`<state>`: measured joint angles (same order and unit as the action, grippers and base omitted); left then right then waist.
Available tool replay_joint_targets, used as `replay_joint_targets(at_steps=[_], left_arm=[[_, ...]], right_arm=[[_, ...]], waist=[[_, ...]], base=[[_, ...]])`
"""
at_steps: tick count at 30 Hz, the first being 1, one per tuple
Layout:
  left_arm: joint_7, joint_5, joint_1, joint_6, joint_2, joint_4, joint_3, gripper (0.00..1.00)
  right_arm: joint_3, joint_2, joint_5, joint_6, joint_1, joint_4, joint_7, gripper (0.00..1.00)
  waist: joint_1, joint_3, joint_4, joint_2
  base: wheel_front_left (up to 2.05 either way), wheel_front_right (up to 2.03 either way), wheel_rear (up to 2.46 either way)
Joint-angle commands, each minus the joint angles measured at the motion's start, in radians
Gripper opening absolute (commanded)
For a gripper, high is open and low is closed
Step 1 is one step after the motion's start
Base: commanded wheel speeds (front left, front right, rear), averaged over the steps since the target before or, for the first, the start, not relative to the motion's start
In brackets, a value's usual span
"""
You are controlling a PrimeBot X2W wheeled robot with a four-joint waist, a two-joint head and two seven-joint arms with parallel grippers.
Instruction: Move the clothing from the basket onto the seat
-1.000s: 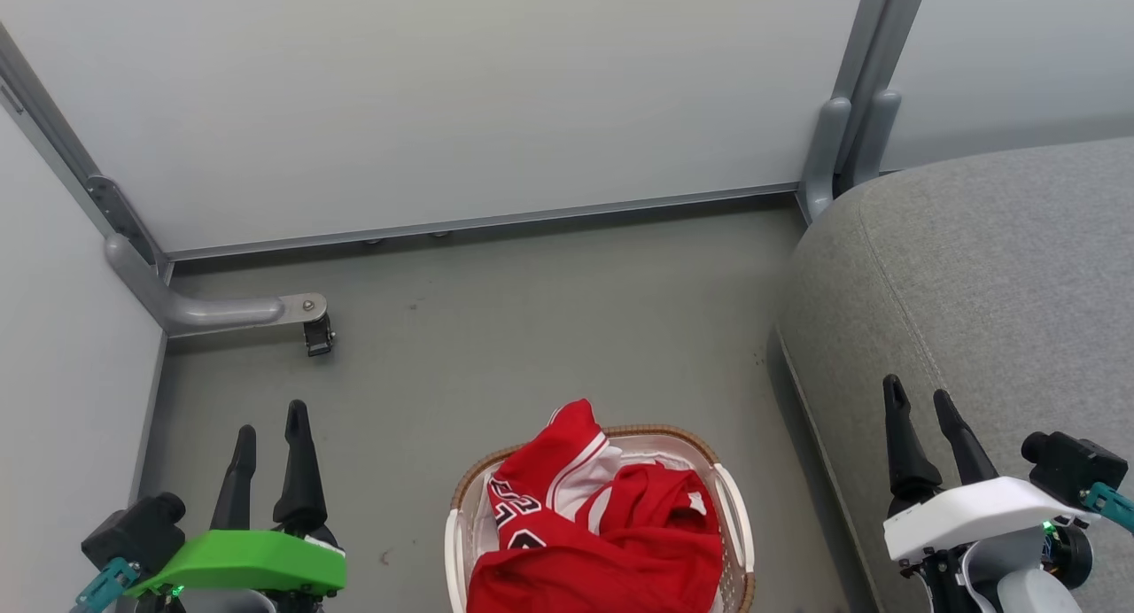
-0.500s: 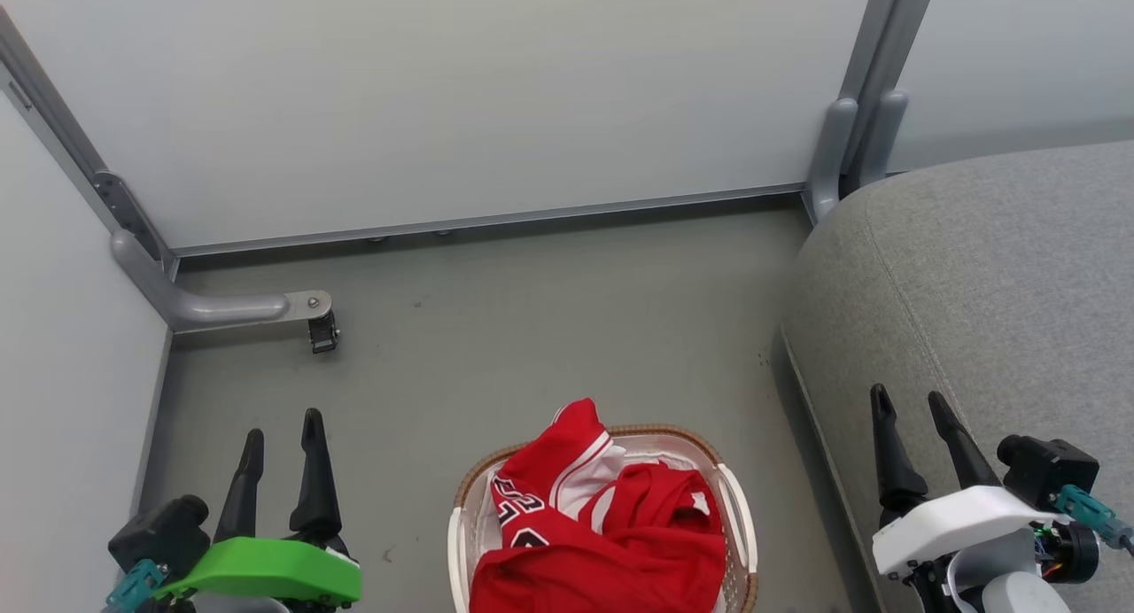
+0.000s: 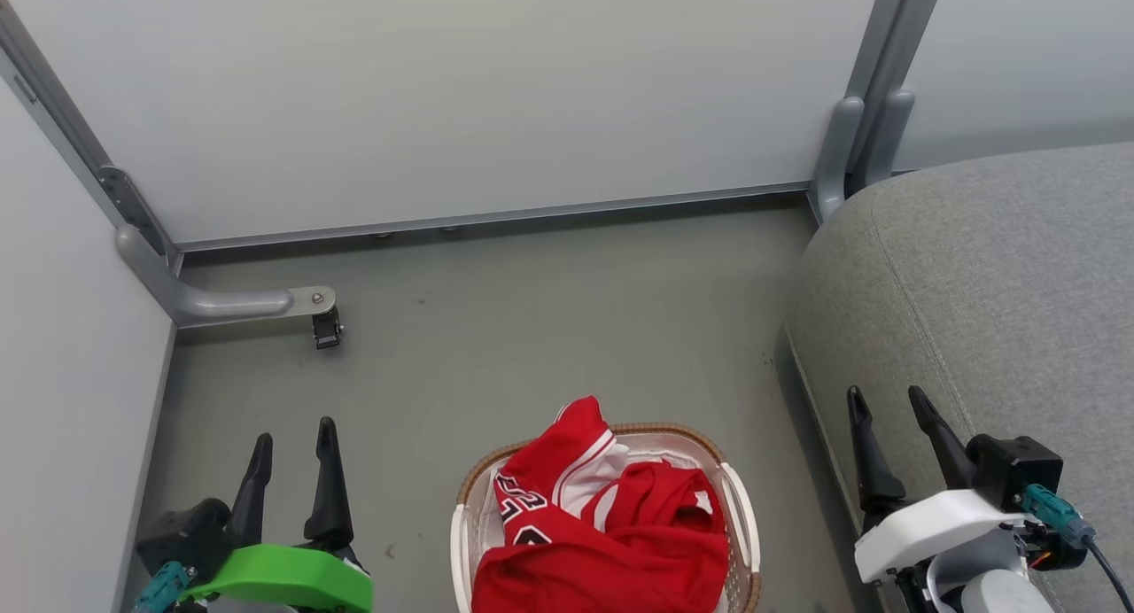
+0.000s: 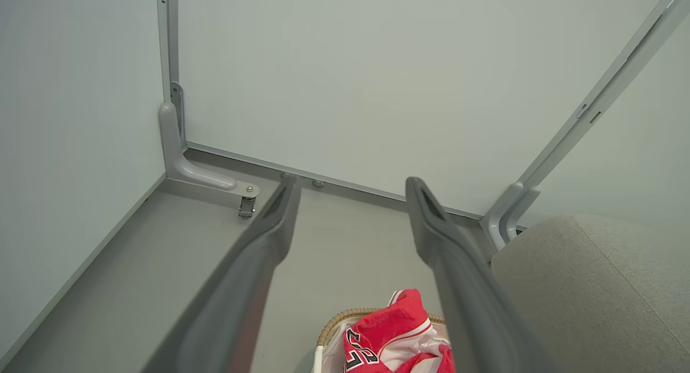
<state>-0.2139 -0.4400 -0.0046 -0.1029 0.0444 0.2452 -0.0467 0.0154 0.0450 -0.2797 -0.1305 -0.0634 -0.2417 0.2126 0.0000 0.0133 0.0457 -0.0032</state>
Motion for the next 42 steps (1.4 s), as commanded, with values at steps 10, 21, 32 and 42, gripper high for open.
replay_joint_targets(at_steps=[10,21,32,42], left_arm=[[-0.027,0.069,0.017,0.008,0.008,0.020,-0.011,1.00],[-0.046,0.124,0.016,0.001,0.009,0.051,-0.022,1.00],[-0.052,0.142,0.007,-0.002,0.009,0.053,-0.021,1.00],[-0.052,0.147,0.008,-0.002,0.009,0.043,-0.023,1.00]], right_arm=[[0.007,0.007,0.091,0.000,-0.014,-0.006,0.029,1.00],[0.010,0.008,0.158,0.000,-0.011,-0.010,0.048,1.00],[0.007,0.008,0.176,0.000,-0.019,-0.014,0.054,1.00],[0.002,0.008,0.169,0.000,-0.023,-0.016,0.054,1.00]], waist=[[0.0000,0.001,0.007,0.0028],[0.0000,-0.001,0.012,0.0031],[0.0000,0.000,0.014,0.0032],[0.0000,0.001,0.015,0.0032]], base=[[0.00,0.00,0.00],[0.00,0.00,0.00],[0.00,0.00,0.00],[0.00,0.00,0.00]])
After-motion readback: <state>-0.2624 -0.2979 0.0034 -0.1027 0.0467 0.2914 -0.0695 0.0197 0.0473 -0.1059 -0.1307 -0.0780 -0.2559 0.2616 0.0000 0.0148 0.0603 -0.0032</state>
